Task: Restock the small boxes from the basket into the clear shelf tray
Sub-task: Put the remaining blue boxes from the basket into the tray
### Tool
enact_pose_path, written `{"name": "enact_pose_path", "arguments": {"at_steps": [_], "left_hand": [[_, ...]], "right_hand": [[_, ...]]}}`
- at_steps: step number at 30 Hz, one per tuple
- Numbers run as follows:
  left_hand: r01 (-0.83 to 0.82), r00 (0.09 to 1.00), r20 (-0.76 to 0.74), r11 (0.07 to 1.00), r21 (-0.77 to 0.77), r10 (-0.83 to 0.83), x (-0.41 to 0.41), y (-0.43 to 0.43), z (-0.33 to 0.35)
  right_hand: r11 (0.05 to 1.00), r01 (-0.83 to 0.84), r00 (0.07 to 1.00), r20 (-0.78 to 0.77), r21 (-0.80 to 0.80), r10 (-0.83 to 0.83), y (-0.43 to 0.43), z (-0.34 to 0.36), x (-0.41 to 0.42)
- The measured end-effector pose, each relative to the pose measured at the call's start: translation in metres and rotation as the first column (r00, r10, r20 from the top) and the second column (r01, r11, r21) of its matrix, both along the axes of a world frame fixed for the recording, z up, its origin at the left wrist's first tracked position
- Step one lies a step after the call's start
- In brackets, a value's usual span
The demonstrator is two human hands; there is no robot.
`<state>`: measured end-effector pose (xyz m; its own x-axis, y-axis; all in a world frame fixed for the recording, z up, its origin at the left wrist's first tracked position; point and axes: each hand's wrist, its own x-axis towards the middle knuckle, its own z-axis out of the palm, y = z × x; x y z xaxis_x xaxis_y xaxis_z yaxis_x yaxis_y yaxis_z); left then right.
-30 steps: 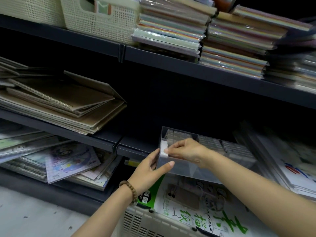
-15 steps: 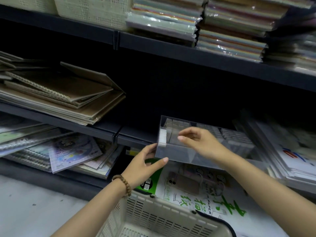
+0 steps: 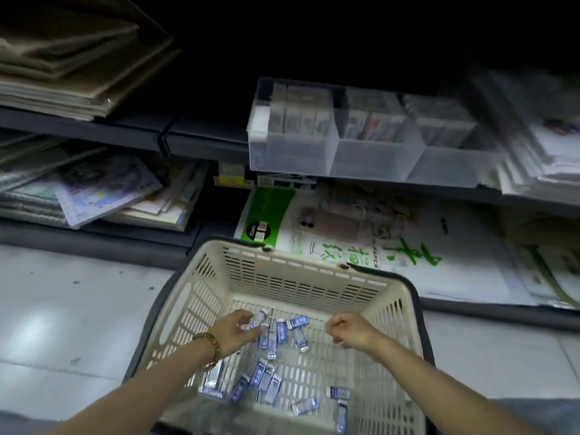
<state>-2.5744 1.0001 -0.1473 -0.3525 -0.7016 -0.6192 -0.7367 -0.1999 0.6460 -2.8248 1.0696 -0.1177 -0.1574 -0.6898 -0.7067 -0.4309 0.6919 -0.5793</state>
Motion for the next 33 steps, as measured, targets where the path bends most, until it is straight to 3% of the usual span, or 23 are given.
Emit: {"name": "enact_pose_path", "arguments": {"at_steps": [4, 10, 13, 19, 26, 29, 33], "left_hand": [[-0.079, 0.997, 0.021, 0.991, 0.111, 0.078, -0.01, 0.014, -0.049], [-0.435, 0.9, 0.018, 0.891, 0.131, 0.436, -0.027, -0.001, -0.096], [-0.509, 0.859, -0.01, 0.856, 0.095, 0.512, -0.028, -0.012, -0.112], [-0.491, 0.871, 0.02, 0.871, -0.025, 0.491, -0.036, -0.022, -0.131], [-0.325, 0.899, 0.244, 0.927, -0.186, 0.364, -0.045, -0.022, -0.134], [-0.332, 0.899, 0.239, 0.927, -0.175, 0.367, -0.048, -0.023, -0.134], [-0.272, 0.934, 0.218, 0.959, -0.076, 0.282, -0.049, -0.023, -0.14]], "right_hand": [[0.985, 0.113, 0.993, 0.017, 0.133, -0.116, 0.018, -0.064, -0.002], [0.939, 0.321, 0.938, 0.094, 0.123, -0.333, 0.006, -0.12, 0.021], [0.893, 0.432, 0.892, 0.088, 0.129, -0.444, 0.002, -0.14, 0.034], [0.884, 0.467, 0.884, -0.017, 0.006, -0.466, 0.001, -0.157, 0.048], [0.91, 0.401, 0.899, -0.145, -0.103, -0.413, 0.006, -0.172, 0.05], [0.863, 0.479, 0.86, -0.115, -0.159, -0.498, 0.009, -0.169, 0.052], [0.768, 0.619, 0.783, 0.052, -0.163, -0.62, 0.005, -0.156, 0.047]]}}
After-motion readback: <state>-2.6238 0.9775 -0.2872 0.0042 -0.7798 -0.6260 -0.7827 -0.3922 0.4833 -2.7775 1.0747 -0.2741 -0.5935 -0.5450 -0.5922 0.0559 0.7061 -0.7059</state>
